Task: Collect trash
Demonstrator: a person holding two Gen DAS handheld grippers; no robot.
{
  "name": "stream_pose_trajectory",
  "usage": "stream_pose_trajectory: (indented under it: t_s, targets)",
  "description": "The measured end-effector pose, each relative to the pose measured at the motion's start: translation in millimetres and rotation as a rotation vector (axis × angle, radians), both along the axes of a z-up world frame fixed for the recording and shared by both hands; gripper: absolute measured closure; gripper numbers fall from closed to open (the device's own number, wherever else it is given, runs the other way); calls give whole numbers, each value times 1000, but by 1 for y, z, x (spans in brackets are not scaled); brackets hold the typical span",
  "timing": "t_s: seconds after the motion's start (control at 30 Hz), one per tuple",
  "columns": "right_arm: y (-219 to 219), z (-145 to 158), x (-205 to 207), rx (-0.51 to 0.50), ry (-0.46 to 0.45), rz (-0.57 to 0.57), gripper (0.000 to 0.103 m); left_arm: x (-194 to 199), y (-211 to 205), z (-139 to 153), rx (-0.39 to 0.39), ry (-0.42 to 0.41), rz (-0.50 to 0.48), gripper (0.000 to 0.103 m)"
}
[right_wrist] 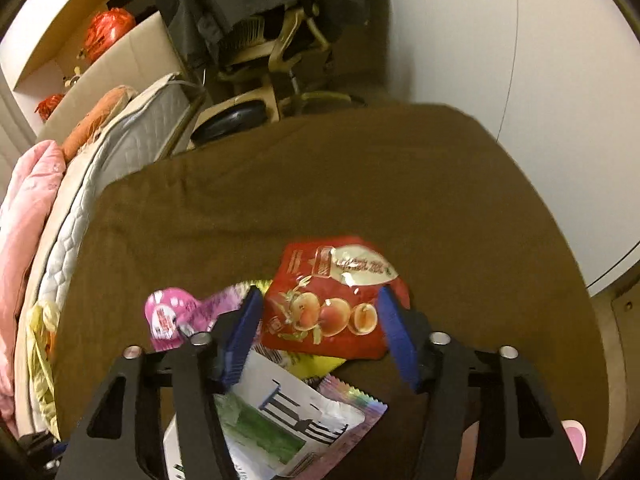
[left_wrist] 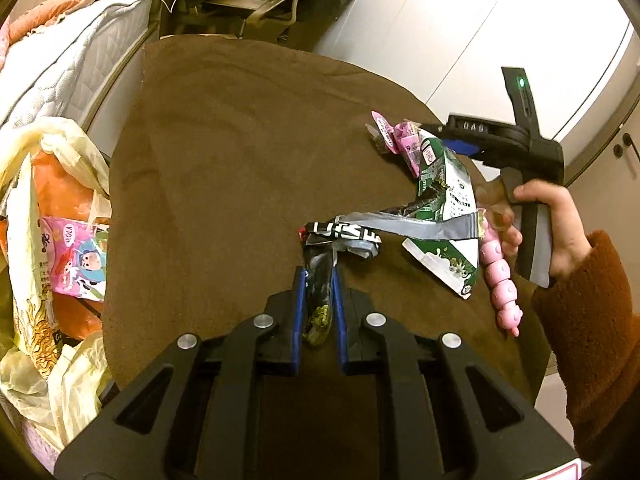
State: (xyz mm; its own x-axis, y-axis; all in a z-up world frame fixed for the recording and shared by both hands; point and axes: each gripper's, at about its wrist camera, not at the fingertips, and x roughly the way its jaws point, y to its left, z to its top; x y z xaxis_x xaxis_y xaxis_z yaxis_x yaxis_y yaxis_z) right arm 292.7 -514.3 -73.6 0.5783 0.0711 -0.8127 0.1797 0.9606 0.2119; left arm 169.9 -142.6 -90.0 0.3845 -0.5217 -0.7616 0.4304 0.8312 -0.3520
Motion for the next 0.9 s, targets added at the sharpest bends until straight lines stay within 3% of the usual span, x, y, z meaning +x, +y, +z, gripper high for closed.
stream_pose_trajectory:
  t_s: [0.07,0.1,0.17,0.33,0.47,0.67,0.77,0.8,0.83,0.9]
  targets:
    - [5,-1,-5,-25,-2,20,64,1,-1,0,-5,1,-1,91]
    - [7,-1,-7,-30,0,29,79,-1,-1,0,-5,0,-1,91]
    - [11,1,-14,-42,-12,31,89,-1,-1,0,3,-4,0,91]
    - [18,18,-39,-74,-68,42,97,-13,-4,1,27,-10,-2,91]
    - [19,36,-69,-58,-124,48,98,-20,-4,4,34,-5,8,91]
    - [22,56,-114,-110,-187,73,98,-28,-7,7,33,-16,9,91]
    - [23,55,-118,-181,-201,68,94,-27,-11,5,7,-20,11,88]
    - [23,53,-116,-176,-204,81,82,-27,-12,2,7,-13,14,87]
    - [22,52,-115,-140,-218,104,64,-27,-13,3,5,-19,17,86]
    - [18,52,-104,-121,-218,107,58,-28,-15,3,5,-22,8,82]
